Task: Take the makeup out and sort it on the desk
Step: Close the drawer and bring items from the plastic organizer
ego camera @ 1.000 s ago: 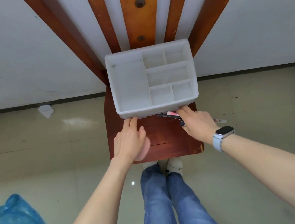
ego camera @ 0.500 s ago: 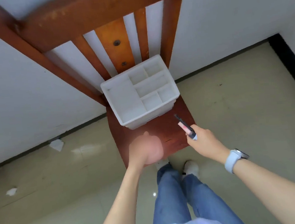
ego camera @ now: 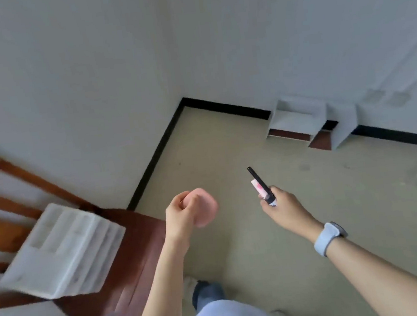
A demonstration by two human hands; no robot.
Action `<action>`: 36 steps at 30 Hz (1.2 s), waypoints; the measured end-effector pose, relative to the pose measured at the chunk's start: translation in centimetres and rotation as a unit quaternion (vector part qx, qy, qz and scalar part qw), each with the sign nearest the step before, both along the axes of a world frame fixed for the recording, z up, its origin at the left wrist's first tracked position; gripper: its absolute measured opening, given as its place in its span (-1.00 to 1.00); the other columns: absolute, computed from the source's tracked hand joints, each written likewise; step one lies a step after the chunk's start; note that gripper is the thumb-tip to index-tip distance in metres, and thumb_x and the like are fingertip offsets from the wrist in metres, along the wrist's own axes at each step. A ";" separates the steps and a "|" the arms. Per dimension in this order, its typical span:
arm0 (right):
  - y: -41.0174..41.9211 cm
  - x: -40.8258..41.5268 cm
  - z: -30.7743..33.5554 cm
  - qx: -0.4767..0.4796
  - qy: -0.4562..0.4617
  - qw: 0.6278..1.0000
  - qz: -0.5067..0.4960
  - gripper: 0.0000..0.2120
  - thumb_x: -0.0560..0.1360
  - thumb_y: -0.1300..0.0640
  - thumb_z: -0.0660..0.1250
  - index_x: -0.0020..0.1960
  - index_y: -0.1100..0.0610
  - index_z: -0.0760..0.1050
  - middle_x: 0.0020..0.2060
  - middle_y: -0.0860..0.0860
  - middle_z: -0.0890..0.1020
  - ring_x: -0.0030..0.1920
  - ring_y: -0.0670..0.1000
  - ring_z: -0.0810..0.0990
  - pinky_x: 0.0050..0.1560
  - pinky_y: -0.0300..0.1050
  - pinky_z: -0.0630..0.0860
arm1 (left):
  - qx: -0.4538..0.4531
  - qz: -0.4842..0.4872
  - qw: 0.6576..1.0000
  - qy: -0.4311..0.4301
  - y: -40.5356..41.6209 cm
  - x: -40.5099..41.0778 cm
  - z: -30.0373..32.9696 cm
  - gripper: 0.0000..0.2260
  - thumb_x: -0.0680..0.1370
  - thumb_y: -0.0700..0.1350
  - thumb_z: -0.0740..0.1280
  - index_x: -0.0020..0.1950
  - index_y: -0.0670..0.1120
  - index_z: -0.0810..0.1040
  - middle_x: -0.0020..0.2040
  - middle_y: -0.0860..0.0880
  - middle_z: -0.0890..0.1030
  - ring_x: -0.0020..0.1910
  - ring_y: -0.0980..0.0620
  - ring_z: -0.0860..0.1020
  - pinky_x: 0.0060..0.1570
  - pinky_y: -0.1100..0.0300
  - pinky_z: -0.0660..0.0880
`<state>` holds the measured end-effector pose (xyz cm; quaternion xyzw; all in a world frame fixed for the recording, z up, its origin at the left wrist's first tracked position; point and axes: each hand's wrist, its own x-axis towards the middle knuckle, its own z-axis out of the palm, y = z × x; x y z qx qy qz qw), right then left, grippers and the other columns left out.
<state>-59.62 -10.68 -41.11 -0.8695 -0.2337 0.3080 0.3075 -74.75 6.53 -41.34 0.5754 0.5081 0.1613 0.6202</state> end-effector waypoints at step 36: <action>-106.2 13.7 3.8 0.109 -0.033 0.479 -0.870 -0.95 0.48 0.20 0.23 -0.10 0.09 0.45 -0.43 -0.02 0.53 -0.62 -0.22 0.41 -0.56 -0.39 0.33 | -0.072 -0.838 0.541 0.007 -118.2 49.3 5.0 -0.77 0.49 -0.18 0.35 0.13 -0.13 0.49 0.06 -0.11 0.56 0.02 -0.10 0.55 0.07 0.00 0.49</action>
